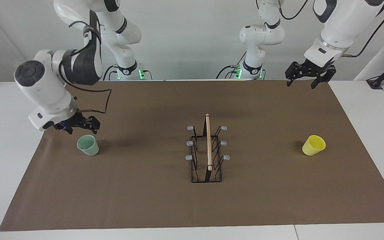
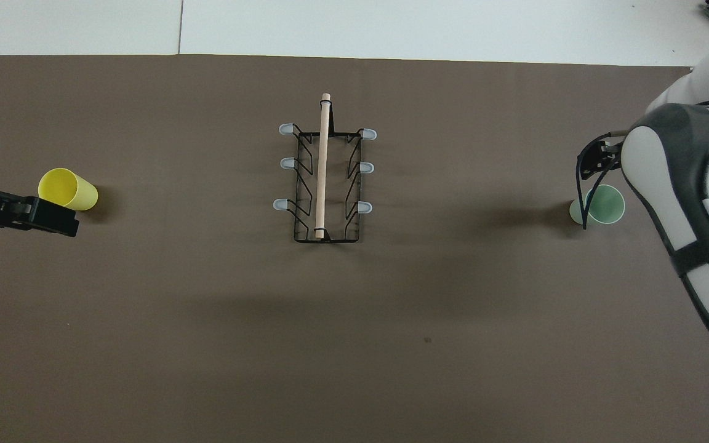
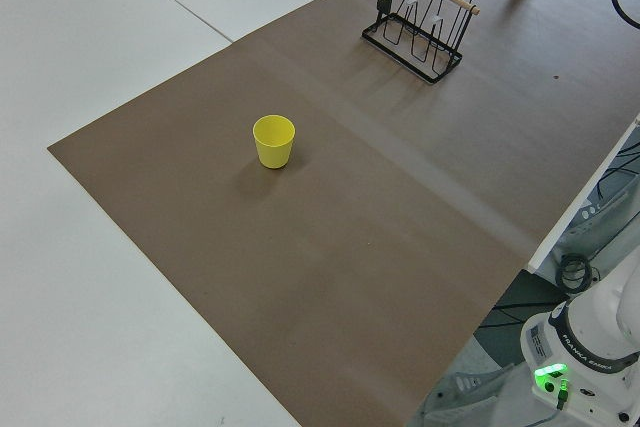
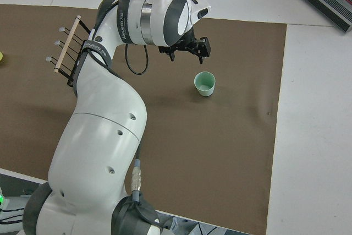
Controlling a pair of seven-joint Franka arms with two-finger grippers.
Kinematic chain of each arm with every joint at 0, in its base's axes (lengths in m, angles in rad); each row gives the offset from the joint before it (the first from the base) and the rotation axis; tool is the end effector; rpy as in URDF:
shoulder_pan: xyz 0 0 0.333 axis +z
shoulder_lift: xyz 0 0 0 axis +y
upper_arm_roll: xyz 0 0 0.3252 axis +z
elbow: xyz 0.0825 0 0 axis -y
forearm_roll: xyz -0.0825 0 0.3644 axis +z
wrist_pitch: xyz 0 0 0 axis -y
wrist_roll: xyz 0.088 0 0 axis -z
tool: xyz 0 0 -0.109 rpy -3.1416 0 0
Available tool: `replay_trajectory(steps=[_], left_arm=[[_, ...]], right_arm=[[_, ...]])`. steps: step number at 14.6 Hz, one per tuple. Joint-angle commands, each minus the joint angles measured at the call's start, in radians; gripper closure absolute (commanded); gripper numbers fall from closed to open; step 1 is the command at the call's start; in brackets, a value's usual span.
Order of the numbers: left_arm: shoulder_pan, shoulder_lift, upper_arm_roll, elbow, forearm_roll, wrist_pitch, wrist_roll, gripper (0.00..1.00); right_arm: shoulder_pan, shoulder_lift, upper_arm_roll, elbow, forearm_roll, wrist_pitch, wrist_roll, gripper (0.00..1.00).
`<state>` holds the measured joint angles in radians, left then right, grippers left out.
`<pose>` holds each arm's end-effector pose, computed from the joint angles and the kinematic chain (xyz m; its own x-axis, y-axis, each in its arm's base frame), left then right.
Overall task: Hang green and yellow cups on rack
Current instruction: 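Reach the right gripper down and grasp the pale green cup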
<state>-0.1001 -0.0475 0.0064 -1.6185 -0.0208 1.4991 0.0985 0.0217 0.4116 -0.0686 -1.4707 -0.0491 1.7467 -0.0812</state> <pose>0.5089 -0.0501 0.6292 0.9789 -0.1923 -0.0694 -0.1907 -0.9812 0.0281 0.6496 -0.0282 0.4457 0.9891 0.0451 -0.1403 0.0543 -0.9965 0.0629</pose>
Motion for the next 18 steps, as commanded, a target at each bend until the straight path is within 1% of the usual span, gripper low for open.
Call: replay_trajectory(steps=[1,2,3,4,5,7,9,10,12,14,15,17,18], left_arm=[[0.005,-0.031,0.003,-0.031,-0.008,-0.011,-0.020,0.00],[0.008,-0.031,0.003,-0.029,-0.008,-0.007,-0.038,0.00],[0.010,-0.028,0.003,-0.029,-0.010,0.004,-0.042,0.00],[0.016,-0.023,0.004,-0.026,-0.011,0.013,-0.040,0.00],[0.031,-0.015,0.004,-0.023,-0.013,0.019,-0.040,0.00],[0.042,0.023,0.004,-0.003,-0.024,0.041,-0.040,0.00],[0.057,0.076,0.004,0.024,-0.022,0.061,-0.040,0.00],[0.071,0.118,0.004,0.057,-0.022,0.062,-0.040,0.00],[0.109,0.213,0.004,0.148,-0.024,0.062,-0.042,0.00],[0.149,0.274,0.006,0.192,-0.033,0.072,-0.043,0.00],[0.172,0.296,0.006,0.195,-0.037,0.094,-0.051,0.00],[0.206,0.313,0.006,0.190,-0.071,0.168,-0.106,0.00],[0.210,0.339,0.013,0.195,-0.077,0.179,-0.121,0.00]], right_arm=[[-0.003,0.105,0.047,0.091,-0.084,-0.009,-0.066,0.00],[0.009,0.151,0.076,0.127,-0.148,-0.016,-0.068,0.00],[0.024,0.189,0.108,0.139,-0.222,-0.021,-0.074,0.00],[0.032,0.203,0.131,0.130,-0.304,-0.022,-0.106,0.00],[0.037,0.205,0.147,0.113,-0.364,-0.027,-0.177,0.00],[0.076,0.204,0.148,0.055,-0.466,-0.044,-0.302,0.00],[0.090,0.202,0.148,0.009,-0.567,-0.075,-0.430,0.00],[0.095,0.191,0.150,-0.037,-0.602,-0.082,-0.509,0.00],[0.104,0.149,0.159,-0.152,-0.723,-0.073,-0.636,0.00],[0.103,0.125,0.168,-0.213,-0.791,-0.046,-0.660,0.00],[0.104,0.122,0.168,-0.233,-0.807,-0.036,-0.660,0.00],[0.107,0.124,0.168,-0.260,-0.843,-0.036,-0.652,0.00],[0.119,0.124,0.168,-0.269,-0.894,-0.042,-0.654,0.00]])
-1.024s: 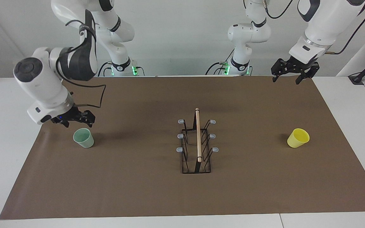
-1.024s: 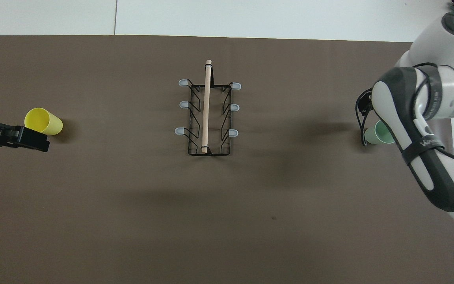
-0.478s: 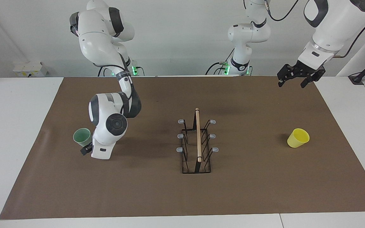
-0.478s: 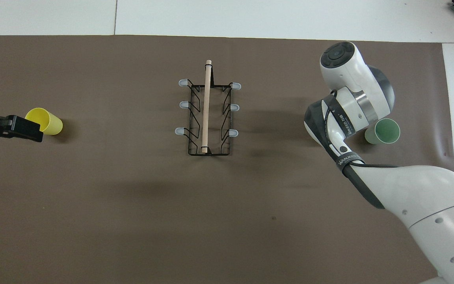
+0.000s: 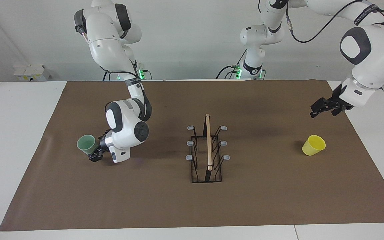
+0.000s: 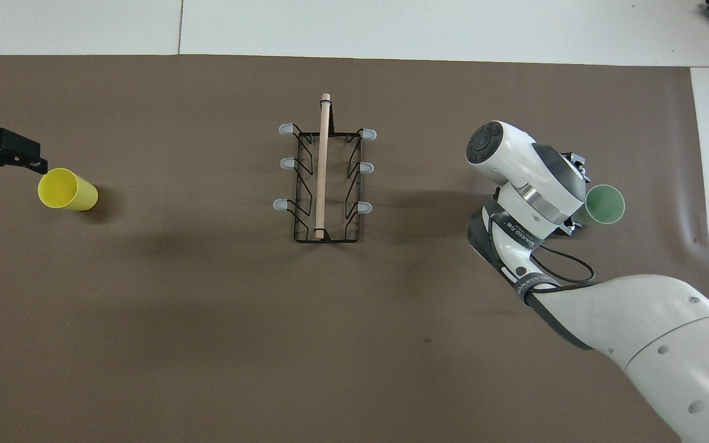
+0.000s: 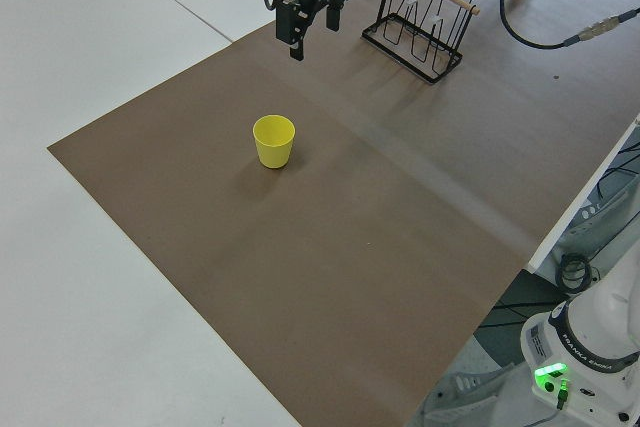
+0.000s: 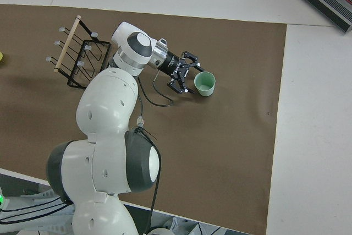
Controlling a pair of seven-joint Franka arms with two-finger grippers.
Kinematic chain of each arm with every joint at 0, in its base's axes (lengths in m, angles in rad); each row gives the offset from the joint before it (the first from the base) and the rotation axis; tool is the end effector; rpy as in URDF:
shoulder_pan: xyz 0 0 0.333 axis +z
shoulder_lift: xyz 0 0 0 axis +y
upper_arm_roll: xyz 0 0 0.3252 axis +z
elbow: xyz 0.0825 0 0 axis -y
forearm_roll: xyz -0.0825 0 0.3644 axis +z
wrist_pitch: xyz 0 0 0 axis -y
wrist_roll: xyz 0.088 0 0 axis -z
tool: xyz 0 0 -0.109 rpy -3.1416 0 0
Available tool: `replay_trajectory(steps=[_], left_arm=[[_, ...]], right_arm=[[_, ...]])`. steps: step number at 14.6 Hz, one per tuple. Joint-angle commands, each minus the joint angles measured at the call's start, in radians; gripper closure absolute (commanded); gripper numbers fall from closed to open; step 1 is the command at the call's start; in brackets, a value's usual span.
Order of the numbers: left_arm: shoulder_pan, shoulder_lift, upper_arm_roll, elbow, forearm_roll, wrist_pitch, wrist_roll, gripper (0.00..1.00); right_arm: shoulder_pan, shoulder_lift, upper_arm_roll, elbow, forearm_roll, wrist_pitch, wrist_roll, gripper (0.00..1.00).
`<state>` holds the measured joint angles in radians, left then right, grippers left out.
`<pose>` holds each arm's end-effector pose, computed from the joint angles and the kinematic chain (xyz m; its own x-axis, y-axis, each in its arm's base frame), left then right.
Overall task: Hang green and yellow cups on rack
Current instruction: 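Reach the right gripper down and grasp the pale green cup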
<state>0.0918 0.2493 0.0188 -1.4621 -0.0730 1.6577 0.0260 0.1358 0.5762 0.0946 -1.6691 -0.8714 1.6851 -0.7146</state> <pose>0.6118 0.0592 0.5451 0.9945 0.0904 -0.0521 0.0939 -0.9932 0.0690 0.6223 0.0616 0.2833 0.1891 0.5830 -0.7902 0.9710 -0.2308 0.0621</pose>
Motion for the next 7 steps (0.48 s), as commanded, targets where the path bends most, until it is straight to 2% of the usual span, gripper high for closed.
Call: replay_trajectory(steps=[1,5,7], left_arm=[[0.022,0.062,0.018,0.048,-0.033,0.027,-0.067,0.00],[0.063,0.191,0.041,0.156,-0.088,0.031,-0.214,0.00],[0.081,0.232,0.047,0.163,-0.100,0.056,-0.264,0.00]], right_arm=[[0.005,-0.039,0.005,-0.076,-0.099,0.018,-0.016,0.00],[0.007,-0.027,0.004,-0.112,-0.144,0.024,0.041,0.00],[-0.002,-0.023,0.004,-0.124,-0.185,0.030,0.047,0.00]])
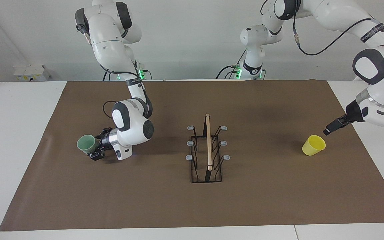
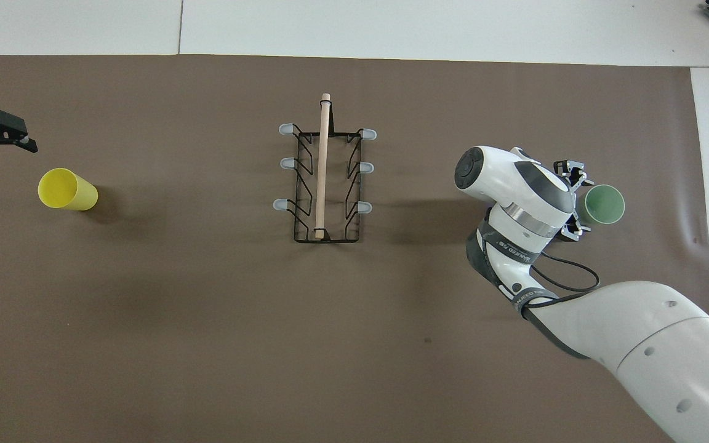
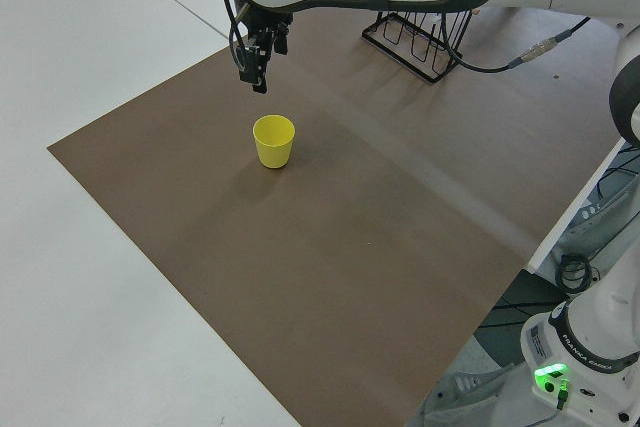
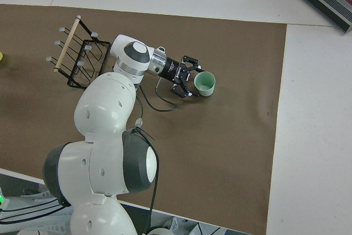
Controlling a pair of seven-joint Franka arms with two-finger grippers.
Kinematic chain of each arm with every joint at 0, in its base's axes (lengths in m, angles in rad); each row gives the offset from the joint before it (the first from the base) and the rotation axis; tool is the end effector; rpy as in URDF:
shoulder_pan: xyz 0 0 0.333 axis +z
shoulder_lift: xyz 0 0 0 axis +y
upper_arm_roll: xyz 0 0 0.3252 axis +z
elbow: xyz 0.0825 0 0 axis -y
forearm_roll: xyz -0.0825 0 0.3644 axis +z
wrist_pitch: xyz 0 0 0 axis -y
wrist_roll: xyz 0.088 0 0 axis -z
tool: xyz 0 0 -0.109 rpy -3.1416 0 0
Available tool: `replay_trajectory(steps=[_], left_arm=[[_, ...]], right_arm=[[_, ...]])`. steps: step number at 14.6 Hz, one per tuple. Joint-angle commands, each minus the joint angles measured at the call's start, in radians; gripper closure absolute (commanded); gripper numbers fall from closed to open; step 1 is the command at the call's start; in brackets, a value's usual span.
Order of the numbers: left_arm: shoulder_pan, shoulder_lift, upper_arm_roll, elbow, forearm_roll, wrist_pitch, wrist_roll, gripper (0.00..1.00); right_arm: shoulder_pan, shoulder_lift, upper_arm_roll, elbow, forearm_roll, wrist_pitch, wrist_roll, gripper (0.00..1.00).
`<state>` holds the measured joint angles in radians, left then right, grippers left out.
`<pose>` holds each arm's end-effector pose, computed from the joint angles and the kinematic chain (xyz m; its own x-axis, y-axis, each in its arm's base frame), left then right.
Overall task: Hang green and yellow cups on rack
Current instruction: 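Lift the green cup while the left gripper reaches the yellow cup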
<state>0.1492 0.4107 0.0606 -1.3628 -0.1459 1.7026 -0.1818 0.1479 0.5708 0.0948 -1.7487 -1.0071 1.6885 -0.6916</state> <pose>0.6490 0.1165 0.4918 0.9145 0.3941 -0.0913 0.4024 -0.9096 0.1037 0.6084 0.0595 0.2650 0.1180 0.5012 -0.8572 0.9895 -0.1317 0.0591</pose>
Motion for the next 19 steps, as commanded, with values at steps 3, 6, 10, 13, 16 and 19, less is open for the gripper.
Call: replay_trajectory(steps=[3,6,10,13,16,19], left_arm=[[0.045,0.146,0.005,0.085,-0.043,0.072,-0.345,0.00],[0.085,0.198,0.022,0.111,-0.099,0.071,-0.439,0.00],[0.194,0.230,0.039,0.056,-0.287,0.092,-0.614,0.00],[0.210,0.223,0.041,-0.047,-0.379,0.118,-0.680,0.00],[0.220,0.174,0.039,-0.166,-0.405,0.141,-0.699,0.00],[0.204,0.110,0.039,-0.332,-0.449,0.192,-0.708,0.00]], right_arm=[[-0.025,-0.014,0.005,-0.066,-0.114,0.045,0.038,0.00],[-0.028,-0.006,0.003,-0.075,-0.116,0.065,0.058,0.02],[-0.037,-0.003,0.005,-0.083,-0.133,0.076,0.044,0.99],[-0.051,-0.005,0.005,-0.081,-0.137,0.082,0.055,1.00],[-0.051,-0.005,0.006,-0.013,-0.087,0.074,0.061,1.00],[-0.051,-0.020,0.006,0.109,0.123,0.071,0.055,1.00]])
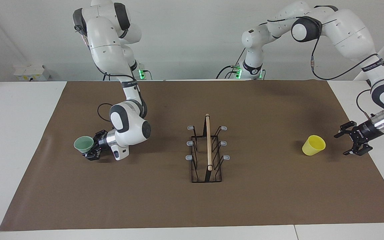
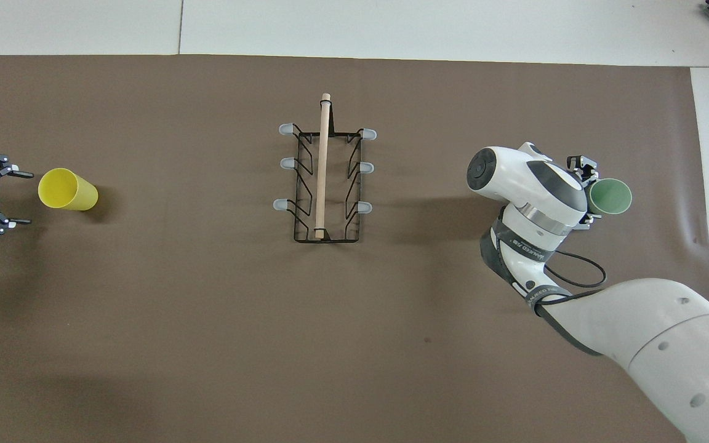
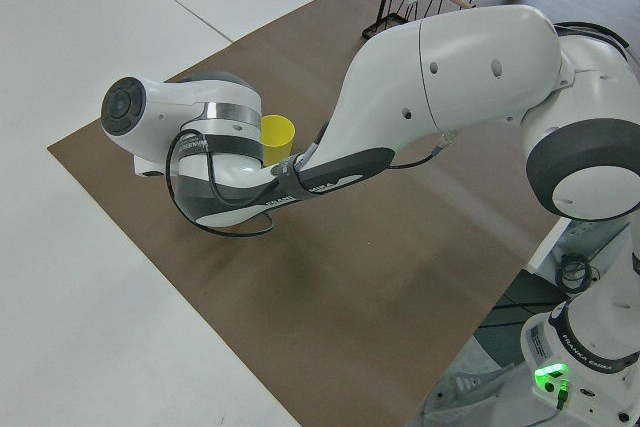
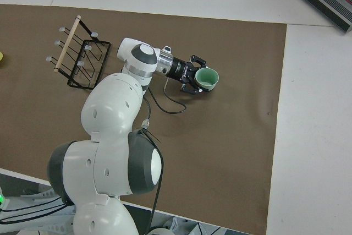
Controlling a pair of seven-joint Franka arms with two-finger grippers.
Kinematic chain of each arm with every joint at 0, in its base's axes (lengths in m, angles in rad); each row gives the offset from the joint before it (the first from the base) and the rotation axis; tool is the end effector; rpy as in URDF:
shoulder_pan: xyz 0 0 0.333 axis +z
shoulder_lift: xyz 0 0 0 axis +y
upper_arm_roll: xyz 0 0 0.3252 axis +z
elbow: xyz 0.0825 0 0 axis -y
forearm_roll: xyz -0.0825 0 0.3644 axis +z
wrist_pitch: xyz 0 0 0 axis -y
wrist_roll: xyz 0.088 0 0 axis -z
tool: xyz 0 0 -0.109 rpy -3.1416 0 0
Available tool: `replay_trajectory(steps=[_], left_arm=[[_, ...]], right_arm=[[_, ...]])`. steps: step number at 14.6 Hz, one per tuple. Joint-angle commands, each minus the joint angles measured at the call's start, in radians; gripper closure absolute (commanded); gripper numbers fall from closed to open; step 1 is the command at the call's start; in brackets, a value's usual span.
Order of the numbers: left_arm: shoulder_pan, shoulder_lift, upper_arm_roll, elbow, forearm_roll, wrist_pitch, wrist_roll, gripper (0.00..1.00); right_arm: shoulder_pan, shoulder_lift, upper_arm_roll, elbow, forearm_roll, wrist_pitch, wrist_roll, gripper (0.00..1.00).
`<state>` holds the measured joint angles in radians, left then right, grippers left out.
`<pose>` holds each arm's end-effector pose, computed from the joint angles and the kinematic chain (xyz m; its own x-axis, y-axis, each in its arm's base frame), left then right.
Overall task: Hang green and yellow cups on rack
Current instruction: 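Lift the green cup while the left gripper reaches the yellow cup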
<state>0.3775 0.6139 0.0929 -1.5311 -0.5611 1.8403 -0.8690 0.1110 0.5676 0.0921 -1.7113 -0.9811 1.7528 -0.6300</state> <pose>0.6149 0.2532 0.3018 0.0074 0.8566 -0.5160 0.9999 -0.0017 0.0115 0.6253 0.0449 0.2784 0.2418 0.5445 -0.8031 0.9681 -0.1909 0.1620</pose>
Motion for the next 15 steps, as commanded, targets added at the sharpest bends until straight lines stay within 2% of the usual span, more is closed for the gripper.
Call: replay_trajectory(steps=[1,4,7,10,13,15], left_arm=[[-0.034,-0.097,0.007,-0.175,-0.037,0.066,-0.021,0.00],[-0.066,-0.102,0.007,-0.176,-0.045,0.120,-0.034,0.00],[-0.055,-0.103,0.007,-0.184,-0.056,0.128,-0.053,0.00],[-0.068,-0.117,0.007,-0.230,-0.135,0.171,-0.059,0.00],[-0.081,-0.126,0.004,-0.283,-0.202,0.226,-0.056,0.00],[-0.089,-0.126,0.001,-0.285,-0.243,0.224,-0.054,0.00]], right_arm=[[-0.014,-0.029,0.011,0.093,0.154,0.005,-0.020,1.00],[-0.019,-0.110,0.011,0.093,0.362,0.010,-0.033,1.00],[-0.036,-0.201,0.012,0.091,0.559,0.037,-0.059,1.00],[-0.054,-0.287,0.012,0.081,0.798,0.129,-0.105,1.00],[-0.060,-0.372,0.011,0.026,1.035,0.212,-0.106,1.00],[-0.073,-0.420,0.011,-0.011,1.221,0.258,-0.135,1.00]])
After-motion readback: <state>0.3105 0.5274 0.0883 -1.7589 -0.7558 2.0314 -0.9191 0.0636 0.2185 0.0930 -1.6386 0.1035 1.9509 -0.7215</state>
